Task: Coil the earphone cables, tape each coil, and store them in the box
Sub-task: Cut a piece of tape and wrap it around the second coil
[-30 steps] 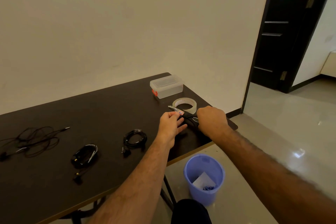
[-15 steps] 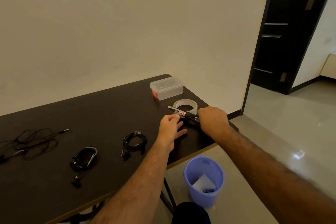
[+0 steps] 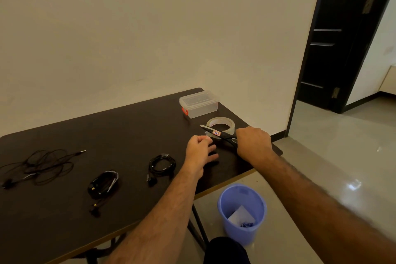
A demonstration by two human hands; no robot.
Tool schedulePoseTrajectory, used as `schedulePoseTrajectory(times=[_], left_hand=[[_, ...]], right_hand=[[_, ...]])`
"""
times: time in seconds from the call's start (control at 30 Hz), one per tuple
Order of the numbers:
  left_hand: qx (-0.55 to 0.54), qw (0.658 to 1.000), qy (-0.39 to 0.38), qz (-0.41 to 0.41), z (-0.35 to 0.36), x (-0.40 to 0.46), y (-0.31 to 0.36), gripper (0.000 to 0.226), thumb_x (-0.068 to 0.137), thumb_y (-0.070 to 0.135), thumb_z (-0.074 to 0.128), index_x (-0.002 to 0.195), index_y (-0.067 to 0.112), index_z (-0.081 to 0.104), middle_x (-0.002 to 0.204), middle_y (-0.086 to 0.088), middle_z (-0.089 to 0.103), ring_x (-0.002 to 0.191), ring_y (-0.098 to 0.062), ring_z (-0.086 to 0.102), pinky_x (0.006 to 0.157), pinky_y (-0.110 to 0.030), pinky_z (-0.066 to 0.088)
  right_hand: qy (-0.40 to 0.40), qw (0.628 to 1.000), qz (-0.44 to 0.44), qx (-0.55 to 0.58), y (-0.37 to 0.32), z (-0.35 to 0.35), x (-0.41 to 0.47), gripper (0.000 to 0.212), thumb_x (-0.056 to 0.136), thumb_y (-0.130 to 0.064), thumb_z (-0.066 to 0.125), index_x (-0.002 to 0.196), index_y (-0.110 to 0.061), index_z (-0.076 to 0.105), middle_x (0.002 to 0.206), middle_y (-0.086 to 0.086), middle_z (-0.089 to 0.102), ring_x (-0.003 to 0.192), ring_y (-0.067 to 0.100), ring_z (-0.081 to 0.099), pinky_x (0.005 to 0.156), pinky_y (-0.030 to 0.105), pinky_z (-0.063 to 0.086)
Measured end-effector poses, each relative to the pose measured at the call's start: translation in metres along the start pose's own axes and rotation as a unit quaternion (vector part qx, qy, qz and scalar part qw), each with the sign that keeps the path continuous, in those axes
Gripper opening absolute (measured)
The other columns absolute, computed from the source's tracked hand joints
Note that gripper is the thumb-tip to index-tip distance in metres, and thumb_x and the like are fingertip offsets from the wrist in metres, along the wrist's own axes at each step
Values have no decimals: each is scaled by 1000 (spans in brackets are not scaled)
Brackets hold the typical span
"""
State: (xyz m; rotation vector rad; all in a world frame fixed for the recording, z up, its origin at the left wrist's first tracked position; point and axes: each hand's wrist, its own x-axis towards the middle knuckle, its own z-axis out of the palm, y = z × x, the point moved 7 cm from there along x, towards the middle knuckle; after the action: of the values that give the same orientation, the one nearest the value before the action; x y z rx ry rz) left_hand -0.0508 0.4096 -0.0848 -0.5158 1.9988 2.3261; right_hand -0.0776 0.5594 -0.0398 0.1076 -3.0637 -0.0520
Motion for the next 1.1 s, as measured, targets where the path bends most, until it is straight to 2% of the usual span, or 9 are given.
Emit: schedulePoseTrajectory(times=[0.2, 0.37, 0.5, 0.6, 0.7, 0.8, 0.83, 0.97, 1.1], left_hand=[[8, 1000, 6, -9, -6, -2, -2, 6, 102, 16, 49, 102, 19, 54, 121, -8, 59, 105, -20, 64, 80, -36, 60], [25, 1000, 9, -4, -12, -5, 0, 9, 102, 18, 49, 108, 18, 55, 115, -7, 61, 100, -19, 66, 75, -33, 59], [102, 995, -23, -1, -13, -10, 7, 12, 102, 22, 49, 109, 16, 57, 109, -7, 63, 91, -17, 65, 66, -28, 55], [172, 984, -52, -8, -18, -16, 10, 13, 101, 22, 48, 106, 16, 59, 99, -5, 61, 79, -14, 59, 62, -26, 50], [227, 972, -64, -9, -28, -20, 11, 14, 100, 23, 47, 98, 16, 59, 83, -2, 53, 66, -11, 46, 54, -22, 40], [210, 974, -86, 4, -39, -26, 17, 13, 97, 22, 48, 88, 16, 56, 74, 1, 46, 56, -8, 37, 47, -21, 31], [196, 976, -98, 5, -42, -29, 19, 13, 96, 21, 48, 86, 17, 55, 72, 2, 45, 53, -7, 35, 46, -21, 28], [129, 983, -127, -16, -63, -41, 27, 8, 95, 20, 49, 90, 16, 54, 68, 3, 45, 49, -6, 30, 43, -20, 22], [63, 984, -167, -23, -89, -55, 37, 11, 96, 22, 47, 91, 15, 54, 69, 3, 47, 53, -7, 30, 43, -18, 23]], right_hand=[[15, 1000, 6, 2, 2, 1, -1, 38, 92, -34, 66, 126, -18, 59, 117, 9, 62, 104, 22, 58, 85, 34, 51], [48, 998, -4, 28, -3, -7, -4, 42, 91, -36, 66, 128, -20, 57, 121, 10, 59, 106, 23, 57, 85, 36, 53], [94, 984, -25, 146, -10, -16, -5, 31, 93, -28, 62, 123, -21, 62, 116, 6, 64, 98, 19, 62, 82, 36, 56], [79, 961, -32, 264, -13, -10, -1, 24, 94, -22, 59, 117, -23, 66, 112, 3, 70, 96, 14, 64, 84, 35, 56], [52, 919, -39, 390, -20, 0, 1, 22, 95, -17, 59, 114, -23, 68, 111, 4, 70, 94, 12, 64, 81, 28, 55], [-15, 852, -64, 520, -39, 5, -6, 22, 95, -10, 57, 111, -23, 66, 106, 3, 68, 92, 14, 65, 66, 25, 54], [-50, 826, -79, 555, -47, 6, -12, 24, 95, -8, 55, 111, -23, 65, 105, 2, 68, 95, 15, 65, 66, 26, 55], [-157, 720, -166, 656, -85, 9, -34, 36, 90, -7, 53, 122, -20, 63, 117, 1, 64, 113, 18, 60, 90, 39, 54], [-196, 653, -218, 698, -117, 2, -48, 36, 87, -23, 62, 122, -15, 63, 112, 3, 69, 113, 21, 63, 96, 45, 49]])
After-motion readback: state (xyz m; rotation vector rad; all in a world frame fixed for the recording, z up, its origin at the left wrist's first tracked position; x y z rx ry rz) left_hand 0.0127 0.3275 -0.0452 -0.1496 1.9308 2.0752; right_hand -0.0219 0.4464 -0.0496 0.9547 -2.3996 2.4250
